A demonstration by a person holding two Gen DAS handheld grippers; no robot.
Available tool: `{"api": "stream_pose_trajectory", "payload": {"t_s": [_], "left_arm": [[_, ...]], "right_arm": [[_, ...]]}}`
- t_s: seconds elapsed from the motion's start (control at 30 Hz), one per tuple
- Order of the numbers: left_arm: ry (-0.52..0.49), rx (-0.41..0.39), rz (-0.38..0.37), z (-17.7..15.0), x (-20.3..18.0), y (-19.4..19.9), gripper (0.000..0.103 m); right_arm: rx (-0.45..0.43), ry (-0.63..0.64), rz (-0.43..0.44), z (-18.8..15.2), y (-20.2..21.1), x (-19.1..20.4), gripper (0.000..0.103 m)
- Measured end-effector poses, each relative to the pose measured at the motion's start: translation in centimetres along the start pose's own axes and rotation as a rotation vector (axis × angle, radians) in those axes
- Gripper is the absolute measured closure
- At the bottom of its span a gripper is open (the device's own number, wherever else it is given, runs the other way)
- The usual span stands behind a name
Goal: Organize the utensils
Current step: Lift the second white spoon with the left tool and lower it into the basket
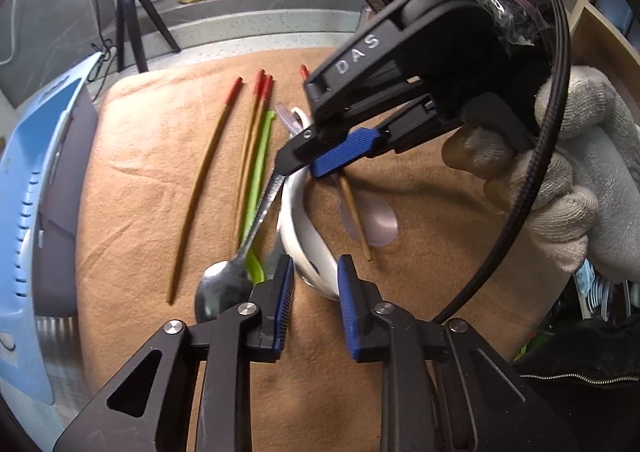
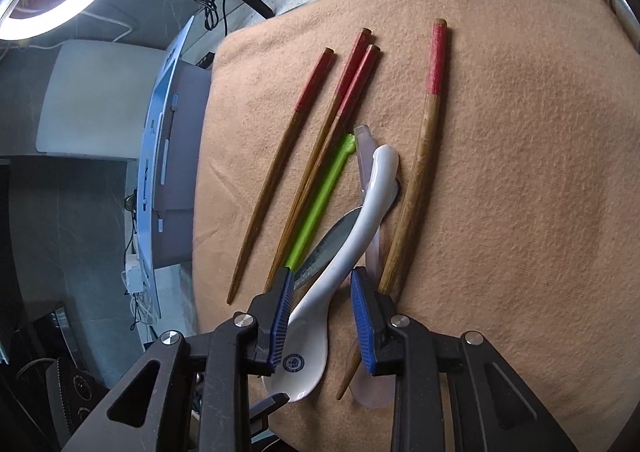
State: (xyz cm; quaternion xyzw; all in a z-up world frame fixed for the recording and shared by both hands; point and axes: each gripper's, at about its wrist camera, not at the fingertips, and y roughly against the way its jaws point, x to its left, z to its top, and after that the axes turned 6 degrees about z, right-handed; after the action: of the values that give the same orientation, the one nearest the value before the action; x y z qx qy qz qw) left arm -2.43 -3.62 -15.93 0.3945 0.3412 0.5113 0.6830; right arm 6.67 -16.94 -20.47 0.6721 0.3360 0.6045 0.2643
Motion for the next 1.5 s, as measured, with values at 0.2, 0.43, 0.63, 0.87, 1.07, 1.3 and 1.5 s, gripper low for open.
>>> {"api": "stream_pose_trajectory", "payload": {"t_s": [0.2,0.43,0.63,0.87,1.07,1.3,1.5], "left_arm": [[0.036,0.011,-0.043,0.2,0.2,-1.0,0.083],[0.088,0.023,-0.065,0.5,1.2,-1.8,0.087],[0.106,-0.006,-0.077,0.5,1.8,-0.7,0.090],[0.118,-0.068,-0.068,1.1,3.2,1.6,0.090],[0.145,-0.116,-0.044,0.9,5.7,4.1,0.091],[0.187,-0.156,0.007,0.4,10.4,6.4,0.091],[0.226,-0.168,0.055,-0.6,15.3,7.2,0.091]], "right_arm": [[-0.010,-0.027,0.023,0.1,-0.4,-0.7,0.088],[-0.027,-0.061,0.054,-0.3,-0.1,-1.0,0.091],[-0.042,-0.086,0.090,-0.7,1.2,-0.8,0.091],[-0.070,-0.047,0.110,-0.1,2.5,1.9,0.091],[-0.081,0.013,0.135,1.1,1.7,6.1,0.091],[-0.068,0.082,0.162,3.3,-1.3,11.8,0.091],[-0.051,0.138,0.170,4.7,-4.9,16.5,0.091]]}}
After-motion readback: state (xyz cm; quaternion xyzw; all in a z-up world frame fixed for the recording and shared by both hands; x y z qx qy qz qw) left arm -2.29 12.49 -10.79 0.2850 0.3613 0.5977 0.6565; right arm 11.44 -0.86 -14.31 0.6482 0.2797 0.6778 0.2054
